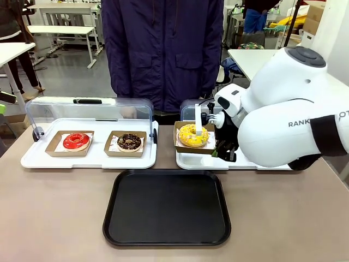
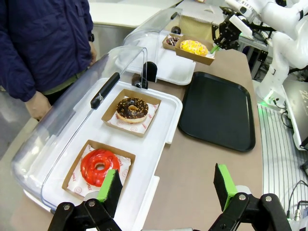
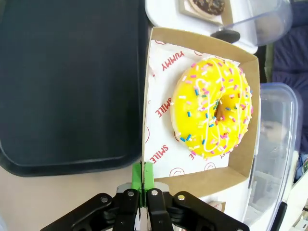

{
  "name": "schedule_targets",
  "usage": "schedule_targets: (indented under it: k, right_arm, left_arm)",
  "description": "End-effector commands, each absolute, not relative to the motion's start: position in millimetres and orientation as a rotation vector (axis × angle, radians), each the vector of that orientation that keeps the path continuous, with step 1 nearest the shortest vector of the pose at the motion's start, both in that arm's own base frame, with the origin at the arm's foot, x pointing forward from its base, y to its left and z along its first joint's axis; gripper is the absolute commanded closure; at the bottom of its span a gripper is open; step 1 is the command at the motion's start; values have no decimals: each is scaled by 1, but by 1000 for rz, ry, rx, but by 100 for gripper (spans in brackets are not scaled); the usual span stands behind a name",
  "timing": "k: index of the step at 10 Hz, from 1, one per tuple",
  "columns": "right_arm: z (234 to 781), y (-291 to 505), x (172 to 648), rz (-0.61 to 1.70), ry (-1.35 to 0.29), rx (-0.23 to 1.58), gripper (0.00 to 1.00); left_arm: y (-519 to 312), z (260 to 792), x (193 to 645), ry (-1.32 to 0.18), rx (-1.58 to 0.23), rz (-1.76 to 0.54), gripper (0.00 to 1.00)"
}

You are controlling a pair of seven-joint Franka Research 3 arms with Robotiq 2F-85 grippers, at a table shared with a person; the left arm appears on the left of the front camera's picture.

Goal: Move the third donut from the left to the tray.
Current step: Pick up the Paper togo box containing the Donut indicated by the person and place it on the Handle tray.

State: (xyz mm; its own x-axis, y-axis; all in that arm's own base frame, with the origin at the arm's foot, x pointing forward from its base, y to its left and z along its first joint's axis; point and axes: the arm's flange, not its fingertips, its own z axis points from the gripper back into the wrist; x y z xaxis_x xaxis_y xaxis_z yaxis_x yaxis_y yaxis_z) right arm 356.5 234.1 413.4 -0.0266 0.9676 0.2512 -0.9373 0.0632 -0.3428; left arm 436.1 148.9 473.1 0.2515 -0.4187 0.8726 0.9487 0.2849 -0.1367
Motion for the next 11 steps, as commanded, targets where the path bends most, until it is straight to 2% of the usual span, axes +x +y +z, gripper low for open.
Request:
schedule_targets:
  k: [1, 2, 5, 11]
  right_arm:
    - [400, 223, 320, 1484, -484, -50, 98]
    - [413, 234, 356, 1524, -479, -79, 98]
    - [412, 238, 354, 1521, -477, -71, 98]
    - [394, 284, 278, 1514, -463, -117, 98]
  left_arm:
    - [148, 475, 434, -814, -783, -1079, 0]
    - [148, 475, 434, -814, -783, -1079, 0]
    - [148, 475, 434, -814, -783, -1079, 0]
    - [148, 475, 434, -814, -783, -1079, 0]
